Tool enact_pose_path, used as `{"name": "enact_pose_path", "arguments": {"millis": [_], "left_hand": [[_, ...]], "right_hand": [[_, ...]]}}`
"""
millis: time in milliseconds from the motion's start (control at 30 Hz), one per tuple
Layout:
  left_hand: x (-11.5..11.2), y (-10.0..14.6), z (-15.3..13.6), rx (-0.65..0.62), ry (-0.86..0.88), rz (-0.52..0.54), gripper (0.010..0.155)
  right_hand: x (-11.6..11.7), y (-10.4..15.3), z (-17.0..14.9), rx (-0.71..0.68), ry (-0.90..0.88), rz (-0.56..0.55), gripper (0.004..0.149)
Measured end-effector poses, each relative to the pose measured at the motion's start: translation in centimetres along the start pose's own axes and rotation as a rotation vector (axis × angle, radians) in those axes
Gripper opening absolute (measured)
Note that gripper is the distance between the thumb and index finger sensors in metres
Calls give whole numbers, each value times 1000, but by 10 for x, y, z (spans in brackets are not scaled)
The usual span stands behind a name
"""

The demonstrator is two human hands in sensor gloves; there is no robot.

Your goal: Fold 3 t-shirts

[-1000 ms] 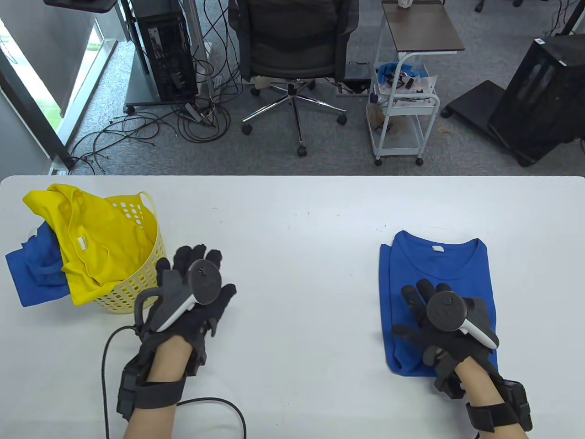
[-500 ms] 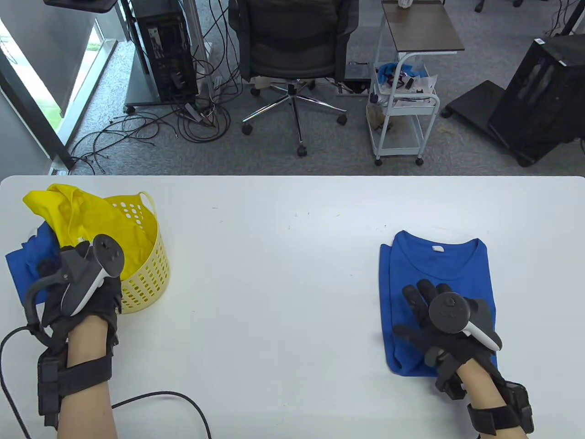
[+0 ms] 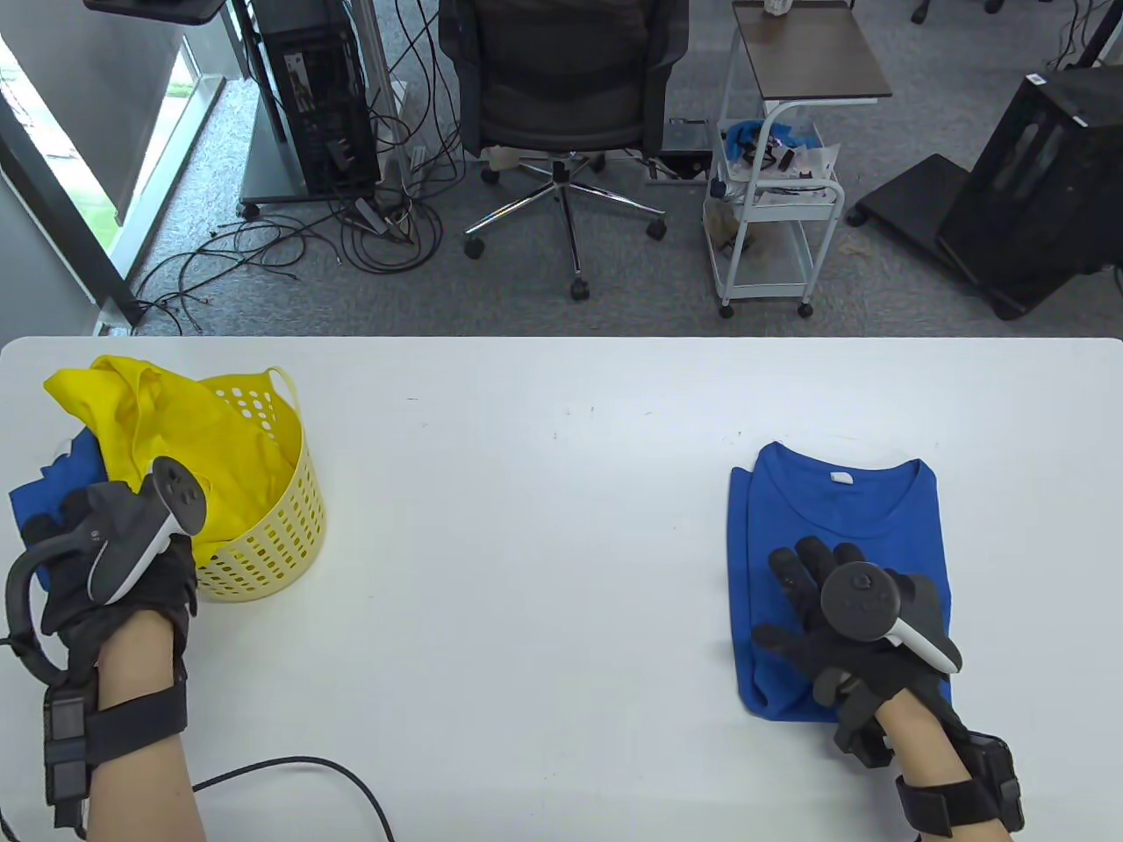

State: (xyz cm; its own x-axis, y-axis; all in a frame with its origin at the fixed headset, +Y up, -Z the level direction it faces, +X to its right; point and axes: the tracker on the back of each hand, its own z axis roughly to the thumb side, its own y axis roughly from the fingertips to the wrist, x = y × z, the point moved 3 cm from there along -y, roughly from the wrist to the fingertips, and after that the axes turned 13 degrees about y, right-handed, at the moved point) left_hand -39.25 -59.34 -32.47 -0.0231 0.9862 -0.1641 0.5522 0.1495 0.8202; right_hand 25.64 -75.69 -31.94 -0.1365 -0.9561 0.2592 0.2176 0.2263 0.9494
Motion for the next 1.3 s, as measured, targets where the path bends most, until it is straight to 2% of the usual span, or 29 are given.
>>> {"name": "enact_pose_path", "arguments": {"millis": [233, 433, 600, 667, 833, 967, 1300], "left_hand": [[-2, -1, 0, -8, -27, 66, 41], [-2, 0, 3, -14, -55, 72, 39], [6, 3, 4, -48, -33, 147, 41], [12, 6, 5, -66, 1, 190, 41], [25, 13, 6, -71, 86, 219, 42], [36, 21, 9, -119, 221, 248, 43], [87, 46, 28, -249, 407, 366, 43]], "right_hand": [[0, 1, 0, 7, -2, 6, 82], [-1, 2, -1, 14, -11, 13, 82], [-1, 2, -1, 15, -12, 17, 82], [-1, 2, -1, 16, -14, 17, 82], [-1, 2, -1, 17, -15, 20, 82], [-1, 2, -2, 18, -16, 19, 82], [-2, 2, -4, 26, -33, 24, 82]]}}
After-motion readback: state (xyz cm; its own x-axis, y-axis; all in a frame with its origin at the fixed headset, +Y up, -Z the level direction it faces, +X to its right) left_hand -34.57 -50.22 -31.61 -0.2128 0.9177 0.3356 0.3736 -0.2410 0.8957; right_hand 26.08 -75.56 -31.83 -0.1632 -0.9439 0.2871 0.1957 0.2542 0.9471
